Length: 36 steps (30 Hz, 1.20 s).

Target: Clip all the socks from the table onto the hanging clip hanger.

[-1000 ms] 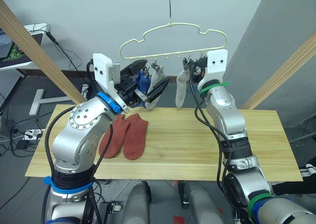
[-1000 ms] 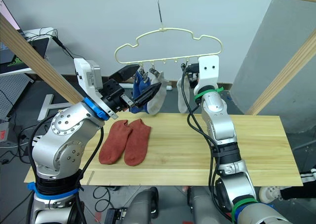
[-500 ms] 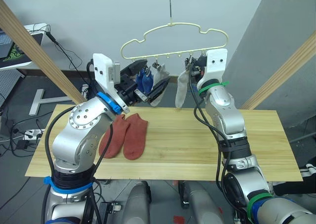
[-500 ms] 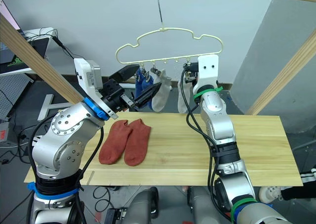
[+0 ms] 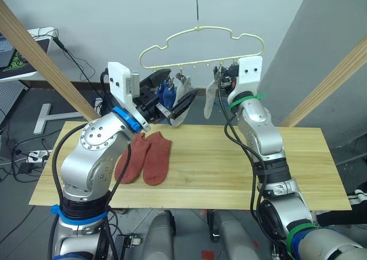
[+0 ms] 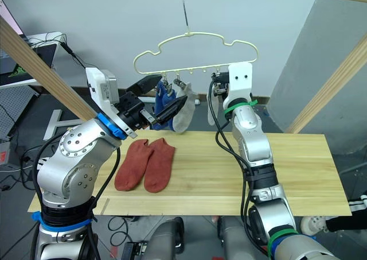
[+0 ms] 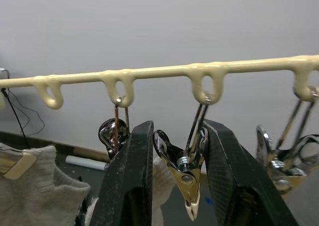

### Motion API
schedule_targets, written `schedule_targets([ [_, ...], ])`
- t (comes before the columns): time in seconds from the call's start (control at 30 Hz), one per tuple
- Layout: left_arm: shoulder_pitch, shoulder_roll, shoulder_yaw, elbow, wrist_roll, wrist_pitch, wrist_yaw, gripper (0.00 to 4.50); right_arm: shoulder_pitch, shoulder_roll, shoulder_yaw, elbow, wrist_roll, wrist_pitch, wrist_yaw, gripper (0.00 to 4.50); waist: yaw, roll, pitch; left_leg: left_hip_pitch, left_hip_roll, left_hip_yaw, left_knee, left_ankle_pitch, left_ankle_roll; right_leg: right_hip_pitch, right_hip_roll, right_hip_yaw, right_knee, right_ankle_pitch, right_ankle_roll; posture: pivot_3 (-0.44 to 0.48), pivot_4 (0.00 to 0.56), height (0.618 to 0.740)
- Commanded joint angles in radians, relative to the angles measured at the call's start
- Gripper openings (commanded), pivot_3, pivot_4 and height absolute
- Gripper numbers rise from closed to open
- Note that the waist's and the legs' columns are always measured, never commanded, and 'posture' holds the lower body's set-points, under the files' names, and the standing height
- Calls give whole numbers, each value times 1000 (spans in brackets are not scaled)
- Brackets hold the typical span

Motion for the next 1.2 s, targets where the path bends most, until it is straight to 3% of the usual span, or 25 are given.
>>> schedule_targets([
  [0.03,-8,6,7,-55,-14,-2,9,4500,-32,10,-4,-19,1,-28,1,1460,1,0,0,0,0,0,0,0,0,0,0,0,0,0,0,55,311,740],
  [0.33,-7,8,7,-61,-16,0,16,4500,-39,8,-11,0,4,-39,2,1460,2,0,0,0,0,0,0,0,0,0,0,0,0,0,0,59,314,740],
  [0.57,-5,1,2,-60,-17,0,21,4500,-31,-6,-20,2,5,-28,4,14,2,0,0,0,0,0,0,0,0,0,0,0,0,0,0,51,319,740],
  [0.8,59,-4,-22,-78,-19,5,17,4500,-5,-64,-39,-47,36,25,72,14,1,1,2,0,0,0,0,0,0,0,0,0,0,0,0,31,329,740],
  [0.9,170,-8,-41,-47,19,-31,8,4500,-2,-143,-24,-86,107,148,228,14,1,1,3,1,1,0,-1,0,0,0,-1,1,-1,0,0,12,335,740],
  [1.0,344,52,-124,78,216,-158,21,4500,7,-184,-38,-145,184,255,307,14,-2,0,3,0,1,0,-1,0,0,0,-1,1,-1,0,0,-1,332,740],
  [1.07,425,53,-142,169,286,-205,50,4500,5,-189,-74,-179,226,311,305,14,-5,1,4,2,2,2,-2,0,0,0,-1,2,-1,0,-1,-1,332,740],
  [1.2,443,13,-124,301,329,-255,89,4500,2,-200,-89,-218,239,364,288,14,6,1,8,1,3,0,-2,0,0,-1,-2,-1,1,-1,-2,-4,334,740],
])
